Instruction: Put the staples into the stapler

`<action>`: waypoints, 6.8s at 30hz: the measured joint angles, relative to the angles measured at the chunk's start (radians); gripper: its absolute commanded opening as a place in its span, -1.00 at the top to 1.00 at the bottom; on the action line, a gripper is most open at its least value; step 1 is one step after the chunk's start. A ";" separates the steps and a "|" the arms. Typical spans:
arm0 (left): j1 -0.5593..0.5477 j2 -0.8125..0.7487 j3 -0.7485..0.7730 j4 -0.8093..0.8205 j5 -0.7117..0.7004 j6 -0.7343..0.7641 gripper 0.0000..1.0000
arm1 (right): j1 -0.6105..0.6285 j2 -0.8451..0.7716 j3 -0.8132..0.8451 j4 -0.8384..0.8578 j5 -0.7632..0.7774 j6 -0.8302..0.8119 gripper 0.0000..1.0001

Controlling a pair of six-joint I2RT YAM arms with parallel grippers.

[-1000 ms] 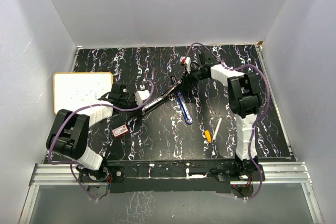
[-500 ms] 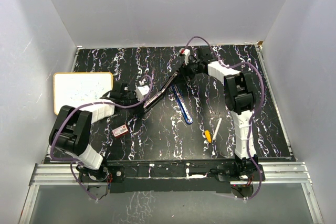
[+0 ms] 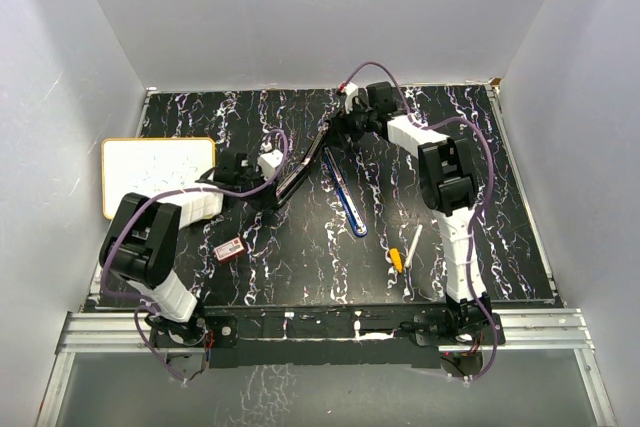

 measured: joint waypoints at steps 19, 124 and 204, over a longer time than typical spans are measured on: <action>-0.002 0.072 0.077 0.027 -0.078 -0.153 1.00 | 0.012 0.043 0.046 0.034 0.082 0.028 -0.37; 0.107 -0.434 0.301 -0.615 -0.179 0.071 -0.88 | 0.190 -0.745 -0.952 -0.184 0.275 -0.497 -0.56; 0.107 -0.347 -0.143 -0.771 -0.220 0.571 -0.04 | -0.047 -1.158 -1.045 -0.066 0.067 -0.206 -0.98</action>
